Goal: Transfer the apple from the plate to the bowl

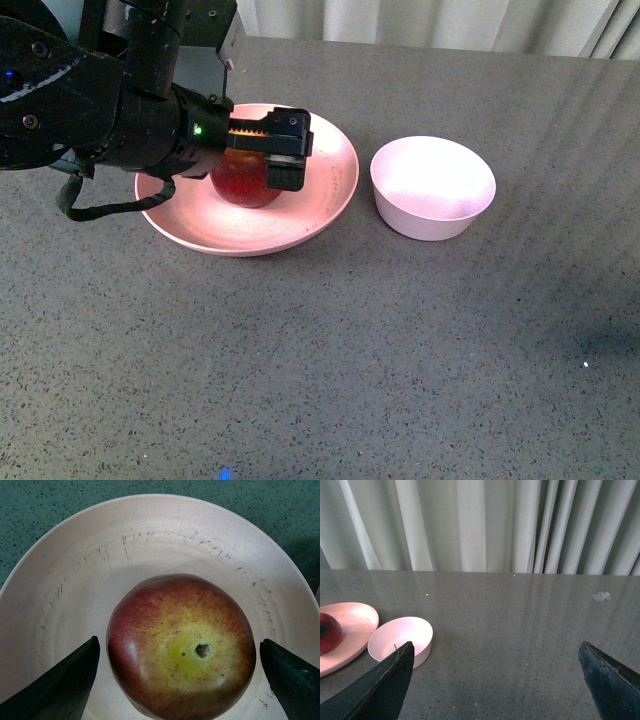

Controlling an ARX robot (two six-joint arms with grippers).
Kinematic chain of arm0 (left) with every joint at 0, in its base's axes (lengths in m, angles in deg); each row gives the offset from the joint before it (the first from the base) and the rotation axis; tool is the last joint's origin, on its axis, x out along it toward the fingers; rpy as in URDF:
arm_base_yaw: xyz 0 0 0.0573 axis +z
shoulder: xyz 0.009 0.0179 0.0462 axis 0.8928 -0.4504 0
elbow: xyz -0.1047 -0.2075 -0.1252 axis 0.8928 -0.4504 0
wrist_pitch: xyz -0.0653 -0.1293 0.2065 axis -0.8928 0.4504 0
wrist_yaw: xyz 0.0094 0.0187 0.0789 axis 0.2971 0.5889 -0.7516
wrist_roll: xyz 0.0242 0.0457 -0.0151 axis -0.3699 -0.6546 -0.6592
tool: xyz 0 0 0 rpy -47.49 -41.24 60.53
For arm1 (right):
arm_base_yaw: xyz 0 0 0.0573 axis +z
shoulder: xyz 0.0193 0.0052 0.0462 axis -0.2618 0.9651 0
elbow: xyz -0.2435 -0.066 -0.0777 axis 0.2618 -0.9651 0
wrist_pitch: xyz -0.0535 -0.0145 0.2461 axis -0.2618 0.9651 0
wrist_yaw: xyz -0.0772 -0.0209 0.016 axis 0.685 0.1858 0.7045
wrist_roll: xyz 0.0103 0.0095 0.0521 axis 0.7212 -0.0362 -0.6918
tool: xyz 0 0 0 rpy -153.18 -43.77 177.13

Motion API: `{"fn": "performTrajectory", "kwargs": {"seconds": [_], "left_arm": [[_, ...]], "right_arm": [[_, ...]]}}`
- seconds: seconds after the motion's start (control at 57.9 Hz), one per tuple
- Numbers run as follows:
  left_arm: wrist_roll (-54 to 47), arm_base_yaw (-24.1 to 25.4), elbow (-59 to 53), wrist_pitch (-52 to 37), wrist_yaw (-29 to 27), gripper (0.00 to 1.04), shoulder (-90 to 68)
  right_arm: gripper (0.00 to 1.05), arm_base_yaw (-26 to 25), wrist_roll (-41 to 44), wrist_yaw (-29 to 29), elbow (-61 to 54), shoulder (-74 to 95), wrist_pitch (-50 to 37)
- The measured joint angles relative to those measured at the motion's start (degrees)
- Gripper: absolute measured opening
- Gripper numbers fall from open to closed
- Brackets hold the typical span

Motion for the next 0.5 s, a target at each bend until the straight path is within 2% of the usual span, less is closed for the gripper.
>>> {"fn": "performTrajectory", "kwargs": {"seconds": [0.173, 0.225, 0.346, 0.501], "left_arm": [[-0.11, -0.59, 1.01, 0.9, -0.96, 0.96, -0.44], [-0.26, -0.72, 1.29, 1.07, -1.36, 0.92, -0.68], [-0.28, -0.98, 1.95, 1.64, -2.1, 0.75, -0.85], [-0.44, -1.31, 2.16, 1.99, -2.75, 0.72, -0.85]], "right_arm": [[0.96, 0.0, 0.0, 0.0, 0.0, 0.0, 0.0], [0.96, 0.0, 0.02, 0.0, 0.0, 0.0, 0.0], [0.96, 0.0, 0.0, 0.0, 0.0, 0.0, 0.0], [0.96, 0.0, 0.0, 0.0, 0.0, 0.0, 0.0]]}}
